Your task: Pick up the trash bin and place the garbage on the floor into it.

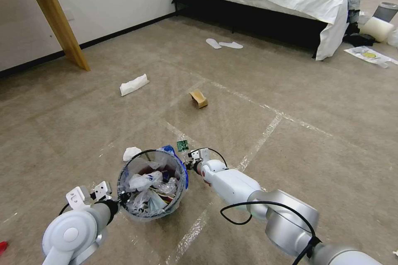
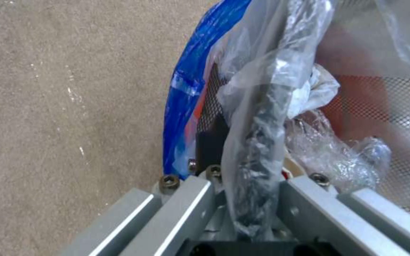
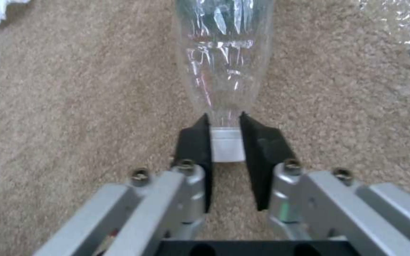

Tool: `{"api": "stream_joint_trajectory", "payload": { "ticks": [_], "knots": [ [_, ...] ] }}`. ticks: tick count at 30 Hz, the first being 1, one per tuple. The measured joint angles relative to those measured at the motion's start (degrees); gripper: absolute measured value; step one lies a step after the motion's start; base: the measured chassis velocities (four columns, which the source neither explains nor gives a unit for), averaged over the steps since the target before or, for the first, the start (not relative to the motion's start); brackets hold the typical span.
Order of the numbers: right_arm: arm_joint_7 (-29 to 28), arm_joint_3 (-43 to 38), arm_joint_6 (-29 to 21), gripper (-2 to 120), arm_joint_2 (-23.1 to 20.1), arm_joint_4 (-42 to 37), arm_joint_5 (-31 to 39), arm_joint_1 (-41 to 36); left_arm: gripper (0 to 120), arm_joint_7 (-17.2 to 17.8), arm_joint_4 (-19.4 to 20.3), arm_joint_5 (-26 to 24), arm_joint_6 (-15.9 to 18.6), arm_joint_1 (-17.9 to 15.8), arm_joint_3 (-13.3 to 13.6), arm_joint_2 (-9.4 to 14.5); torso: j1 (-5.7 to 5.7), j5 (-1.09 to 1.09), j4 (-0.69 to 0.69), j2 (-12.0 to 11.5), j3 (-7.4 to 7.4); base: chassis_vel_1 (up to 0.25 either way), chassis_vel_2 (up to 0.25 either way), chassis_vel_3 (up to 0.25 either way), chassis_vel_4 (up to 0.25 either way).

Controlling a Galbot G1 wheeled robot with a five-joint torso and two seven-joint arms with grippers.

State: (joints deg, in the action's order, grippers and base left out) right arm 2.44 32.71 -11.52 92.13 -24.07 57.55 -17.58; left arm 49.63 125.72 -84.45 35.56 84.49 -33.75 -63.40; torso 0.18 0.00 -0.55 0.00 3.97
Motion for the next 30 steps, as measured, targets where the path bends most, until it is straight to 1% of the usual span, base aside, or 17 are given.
{"api": "stream_joint_trajectory", "payload": {
  "ticks": [1,2,3,4,12,17,24,27,30],
  "knots": [
    [-0.04,0.03,0.01,9,0.0,0.0,0.01,0.02,0,-0.02,-0.03,-0.01,-0.06,-0.09,0.13,0.02,0.0,0.0,0.0,0.0,0.0,0.0,0.0,0.0,0.0],
    [-0.04,0.03,0.01,9,0.0,0.0,0.01,0.02,0,-0.02,-0.03,-0.01,-0.06,-0.09,0.13,0.02,0.0,0.0,0.0,0.0,0.0,0.0,0.0,0.0,0.0],
    [-0.12,0.09,0.03,1,0.0,0.0,0.01,0.08,0,-0.04,-0.04,0.0,-0.12,-0.18,0.29,0.04,0.0,0.0,0.0,0.0,0.0,0.0,0.0,0.0,0.0],
    [-0.13,0.1,0.05,0,0.0,0.01,0.0,0.08,0,-0.04,-0.04,0.0,-0.13,-0.19,0.32,0.05,0.0,0.0,0.0,0.0,0.0,0.0,0.0,0.0,0.0],
    [0.08,0.08,0.21,0,0.0,-0.95,0.12,1.12,0,0.0,-0.37,-1.01,-0.19,-0.57,0.07,0.98,0.0,0.0,0.0,0.0,0.0,0.0,0.0,0.0,0.0],
    [-0.13,0.31,-0.44,0,0.0,-1.48,0.69,2.59,0,0.62,-0.52,-2.55,-0.32,-1.52,0.09,1.6,0.0,0.0,0.0,0.0,0.0,0.0,0.0,0.0,0.0],
    [0.03,0.35,-0.12,0,0.0,-2.01,0.79,3.11,0,1.12,-0.88,-4.38,-0.32,-2.16,-0.68,2.53,0.0,0.0,0.0,0.0,0.0,0.0,0.0,0.0,0.0],
    [-1.42,0.35,-0.19,0,0.0,-3.24,1.33,4.99,0,1.45,-1.32,-5.77,-0.32,-2.95,-0.86,3.39,0.0,0.0,0.0,0.0,0.0,0.0,0.0,0.0,0.0],
    [-1.89,0.39,-0.18,0,0.0,-3.43,1.33,5.47,0,1.47,-1.46,-5.98,-0.33,-3.13,-0.86,3.55,0.0,0.0,0.0,0.0,0.0,0.0,0.0,0.0,0.0]
  ]
}}
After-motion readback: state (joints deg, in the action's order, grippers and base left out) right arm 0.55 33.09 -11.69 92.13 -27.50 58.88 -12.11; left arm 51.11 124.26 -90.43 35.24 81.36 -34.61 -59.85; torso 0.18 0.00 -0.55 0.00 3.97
